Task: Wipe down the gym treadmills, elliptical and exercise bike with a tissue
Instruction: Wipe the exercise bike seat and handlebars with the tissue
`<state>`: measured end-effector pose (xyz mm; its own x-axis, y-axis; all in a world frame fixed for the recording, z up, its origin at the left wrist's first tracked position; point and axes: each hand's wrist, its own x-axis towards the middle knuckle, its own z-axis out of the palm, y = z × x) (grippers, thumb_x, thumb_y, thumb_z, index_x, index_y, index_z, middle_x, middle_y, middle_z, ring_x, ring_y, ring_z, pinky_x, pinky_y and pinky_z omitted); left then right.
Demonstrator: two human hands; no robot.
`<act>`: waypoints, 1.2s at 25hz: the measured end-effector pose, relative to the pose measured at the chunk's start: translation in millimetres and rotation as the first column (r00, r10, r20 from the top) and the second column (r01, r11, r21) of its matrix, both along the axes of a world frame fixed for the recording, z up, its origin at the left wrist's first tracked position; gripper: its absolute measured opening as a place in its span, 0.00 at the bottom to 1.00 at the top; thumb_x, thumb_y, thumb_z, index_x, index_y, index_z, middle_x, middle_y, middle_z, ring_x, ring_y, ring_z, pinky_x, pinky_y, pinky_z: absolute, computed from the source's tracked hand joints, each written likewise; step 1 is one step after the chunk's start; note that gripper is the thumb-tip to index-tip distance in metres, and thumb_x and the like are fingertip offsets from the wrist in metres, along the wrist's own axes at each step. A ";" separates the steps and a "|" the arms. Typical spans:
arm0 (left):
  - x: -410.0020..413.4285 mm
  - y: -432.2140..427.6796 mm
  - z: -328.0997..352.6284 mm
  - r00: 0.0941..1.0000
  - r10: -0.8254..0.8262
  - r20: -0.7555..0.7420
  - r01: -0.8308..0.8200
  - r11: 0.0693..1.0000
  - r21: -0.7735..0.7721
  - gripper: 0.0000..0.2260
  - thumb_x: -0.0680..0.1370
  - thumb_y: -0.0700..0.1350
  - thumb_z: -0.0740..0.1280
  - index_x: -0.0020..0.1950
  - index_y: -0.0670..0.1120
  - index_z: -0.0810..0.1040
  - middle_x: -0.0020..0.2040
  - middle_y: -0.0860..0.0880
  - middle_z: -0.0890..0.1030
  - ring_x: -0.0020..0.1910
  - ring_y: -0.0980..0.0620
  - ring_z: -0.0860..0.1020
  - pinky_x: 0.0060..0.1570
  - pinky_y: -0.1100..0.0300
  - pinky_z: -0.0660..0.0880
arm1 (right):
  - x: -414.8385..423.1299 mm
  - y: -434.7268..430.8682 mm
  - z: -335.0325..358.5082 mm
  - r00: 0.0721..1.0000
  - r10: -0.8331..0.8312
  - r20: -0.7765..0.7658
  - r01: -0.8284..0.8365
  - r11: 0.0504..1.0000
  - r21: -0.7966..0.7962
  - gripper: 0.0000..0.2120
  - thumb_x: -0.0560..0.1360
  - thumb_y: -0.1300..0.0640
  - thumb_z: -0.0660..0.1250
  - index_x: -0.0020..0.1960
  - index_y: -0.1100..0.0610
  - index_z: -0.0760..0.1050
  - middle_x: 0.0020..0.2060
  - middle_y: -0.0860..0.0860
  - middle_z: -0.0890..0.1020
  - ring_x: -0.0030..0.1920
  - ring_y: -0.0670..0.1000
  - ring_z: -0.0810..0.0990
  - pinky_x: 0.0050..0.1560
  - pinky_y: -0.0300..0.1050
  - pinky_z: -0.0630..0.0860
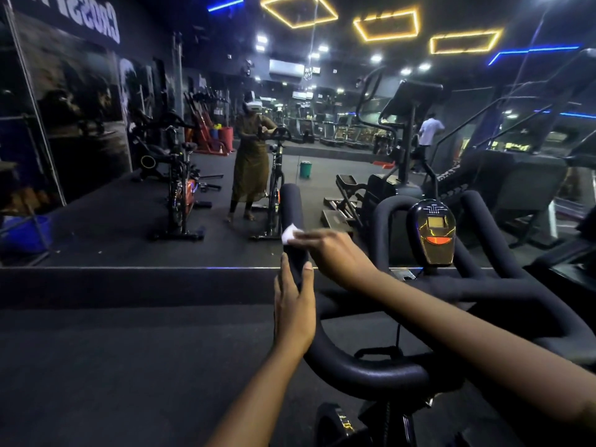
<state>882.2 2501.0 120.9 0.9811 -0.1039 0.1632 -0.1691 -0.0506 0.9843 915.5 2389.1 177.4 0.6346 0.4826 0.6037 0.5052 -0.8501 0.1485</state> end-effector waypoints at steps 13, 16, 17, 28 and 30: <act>-2.1 0.4 0.0 0.999 -0.024 -0.033 0.024 1.000 -0.007 0.26 0.81 0.57 0.53 0.78 0.56 0.51 0.78 0.47 0.55 0.76 0.50 0.55 0.70 0.57 0.53 | 57.9 -5.2 23.7 0.964 -0.227 -0.141 0.267 0.861 0.433 0.15 0.74 0.65 0.65 0.57 0.54 0.80 0.50 0.58 0.83 0.51 0.56 0.82 0.48 0.43 0.75; -2.3 1.3 1.0 0.999 -0.023 -0.027 0.023 1.000 0.003 0.26 0.81 0.56 0.53 0.78 0.54 0.51 0.78 0.46 0.55 0.76 0.49 0.56 0.69 0.58 0.54 | 27.0 -10.3 7.2 0.988 -0.122 -0.094 0.149 0.912 0.381 0.14 0.71 0.68 0.68 0.55 0.58 0.81 0.46 0.57 0.84 0.44 0.42 0.79 0.43 0.25 0.68; -3.1 1.6 2.0 0.999 -0.025 -0.026 0.026 1.000 0.010 0.26 0.82 0.56 0.53 0.78 0.54 0.51 0.78 0.46 0.55 0.76 0.49 0.56 0.69 0.58 0.55 | 12.2 -12.0 -0.1 0.993 -0.071 -0.090 0.098 0.931 0.353 0.14 0.70 0.69 0.68 0.54 0.59 0.81 0.45 0.57 0.85 0.43 0.38 0.77 0.43 0.21 0.66; -2.9 2.1 -0.5 1.000 -0.016 -0.013 0.016 0.999 -0.038 0.26 0.82 0.55 0.51 0.78 0.51 0.50 0.78 0.49 0.54 0.77 0.52 0.52 0.71 0.60 0.50 | 17.8 1.9 28.1 0.982 -0.170 -0.085 0.183 0.964 0.190 0.19 0.71 0.71 0.63 0.58 0.57 0.79 0.55 0.56 0.82 0.54 0.56 0.81 0.54 0.45 0.75; -3.7 1.8 0.0 1.000 -0.013 -0.009 0.013 0.999 -0.042 0.26 0.82 0.55 0.51 0.78 0.51 0.50 0.78 0.49 0.54 0.76 0.52 0.53 0.70 0.61 0.51 | 33.3 11.9 29.4 0.975 -0.195 -0.103 0.204 0.976 0.076 0.20 0.73 0.71 0.61 0.60 0.57 0.78 0.59 0.56 0.80 0.58 0.58 0.78 0.57 0.52 0.74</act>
<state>878.5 2502.8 120.9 0.9812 -0.1101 0.1588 -0.1604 -0.0066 0.9870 948.8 2400.9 206.8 0.7687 0.2899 0.5701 0.3324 -0.9426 0.0311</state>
